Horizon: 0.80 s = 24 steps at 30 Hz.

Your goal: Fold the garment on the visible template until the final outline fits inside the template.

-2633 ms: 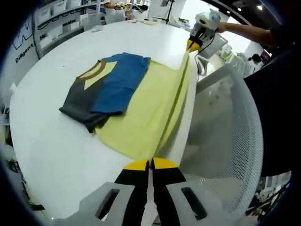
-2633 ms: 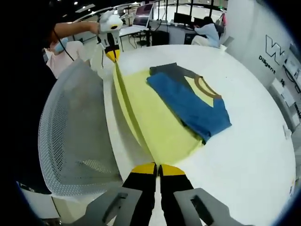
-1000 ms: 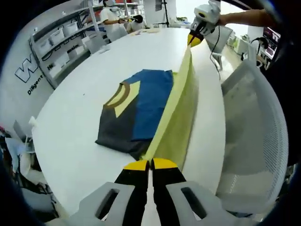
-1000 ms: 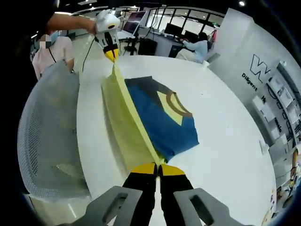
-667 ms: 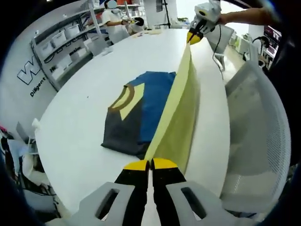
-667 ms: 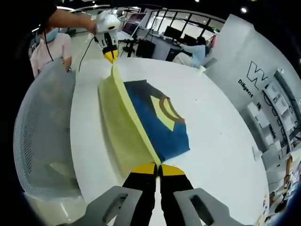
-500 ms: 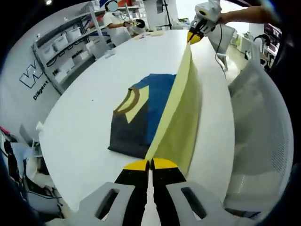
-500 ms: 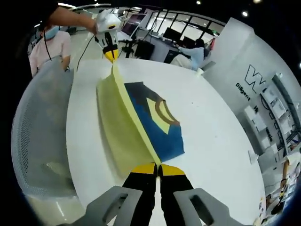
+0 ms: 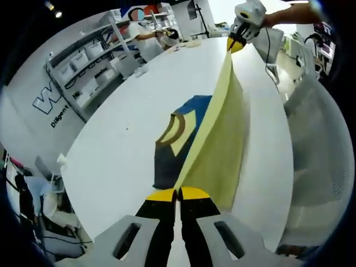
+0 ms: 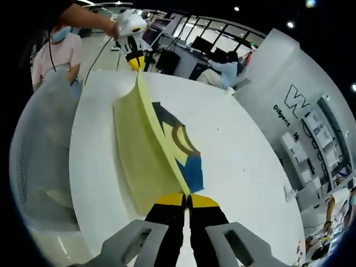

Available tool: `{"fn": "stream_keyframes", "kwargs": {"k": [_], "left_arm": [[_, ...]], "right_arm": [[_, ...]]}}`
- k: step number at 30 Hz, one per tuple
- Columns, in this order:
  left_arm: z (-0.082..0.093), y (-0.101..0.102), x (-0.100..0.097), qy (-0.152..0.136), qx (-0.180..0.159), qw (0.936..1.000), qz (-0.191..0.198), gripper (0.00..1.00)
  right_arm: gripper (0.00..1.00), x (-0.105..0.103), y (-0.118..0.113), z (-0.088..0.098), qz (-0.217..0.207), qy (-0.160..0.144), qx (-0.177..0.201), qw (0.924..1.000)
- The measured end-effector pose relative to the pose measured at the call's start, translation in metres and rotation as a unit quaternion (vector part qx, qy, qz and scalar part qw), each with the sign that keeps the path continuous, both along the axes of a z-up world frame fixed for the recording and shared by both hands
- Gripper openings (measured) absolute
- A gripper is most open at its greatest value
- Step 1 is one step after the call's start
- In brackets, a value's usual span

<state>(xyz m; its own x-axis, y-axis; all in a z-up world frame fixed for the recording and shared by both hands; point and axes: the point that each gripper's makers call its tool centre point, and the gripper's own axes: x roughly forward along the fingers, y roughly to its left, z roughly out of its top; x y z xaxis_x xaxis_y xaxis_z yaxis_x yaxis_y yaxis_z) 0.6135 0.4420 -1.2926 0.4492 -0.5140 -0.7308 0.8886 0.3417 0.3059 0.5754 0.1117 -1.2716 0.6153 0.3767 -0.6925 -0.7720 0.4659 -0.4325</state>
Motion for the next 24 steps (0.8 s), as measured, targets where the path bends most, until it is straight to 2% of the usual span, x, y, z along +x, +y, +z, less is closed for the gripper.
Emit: {"fn": "stream_keyframes", "kwargs": {"k": [7, 12, 18, 24], "left_arm": [[0.004, -0.001, 0.019, -0.004, -0.004, 0.9997, 0.025, 0.01], [0.005, 0.002, 0.029, -0.007, -0.001, 0.9992, 0.039, 0.01], [0.008, 0.003, 0.039, -0.013, -0.003, 0.9984, 0.054, 0.01], [0.002, 0.002, 0.047, -0.004, -0.003, 0.9977, 0.068, 0.01]], "right_arm": [[0.00, 0.016, 0.000, 0.006, -0.006, -0.008, 0.002, 0.9999], [0.00, 0.029, 0.003, 0.010, -0.018, -0.011, 0.018, 0.9996], [0.00, 0.040, 0.003, 0.005, -0.025, -0.009, 0.018, 0.9995], [0.00, 0.049, 0.002, -0.001, -0.036, -0.004, 0.021, 0.9991]]}}
